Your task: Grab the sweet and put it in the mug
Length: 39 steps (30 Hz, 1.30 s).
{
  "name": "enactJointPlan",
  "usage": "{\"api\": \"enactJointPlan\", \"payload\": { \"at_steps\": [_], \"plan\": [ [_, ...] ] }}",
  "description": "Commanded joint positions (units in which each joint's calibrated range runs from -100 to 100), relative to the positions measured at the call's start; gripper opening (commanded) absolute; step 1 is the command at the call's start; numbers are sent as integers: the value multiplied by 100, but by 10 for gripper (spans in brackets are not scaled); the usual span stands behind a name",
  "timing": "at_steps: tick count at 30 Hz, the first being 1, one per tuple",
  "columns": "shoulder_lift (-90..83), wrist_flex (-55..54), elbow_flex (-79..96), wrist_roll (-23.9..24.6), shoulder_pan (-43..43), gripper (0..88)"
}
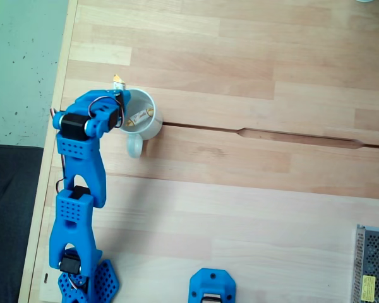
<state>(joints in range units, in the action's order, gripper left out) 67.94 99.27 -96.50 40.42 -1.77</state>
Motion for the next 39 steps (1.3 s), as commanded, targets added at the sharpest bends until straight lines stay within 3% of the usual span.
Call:
{"api": "enactJointPlan", "payload": {
  "at_steps": [1,9,34,39],
  "plan": [
    [-520,73,-350,-147,90,0],
    [-271,73,-350,-386,90,0],
    [-116,73,-350,-386,126,0],
    [-443,73,391,-391,90,0]
  ]
}}
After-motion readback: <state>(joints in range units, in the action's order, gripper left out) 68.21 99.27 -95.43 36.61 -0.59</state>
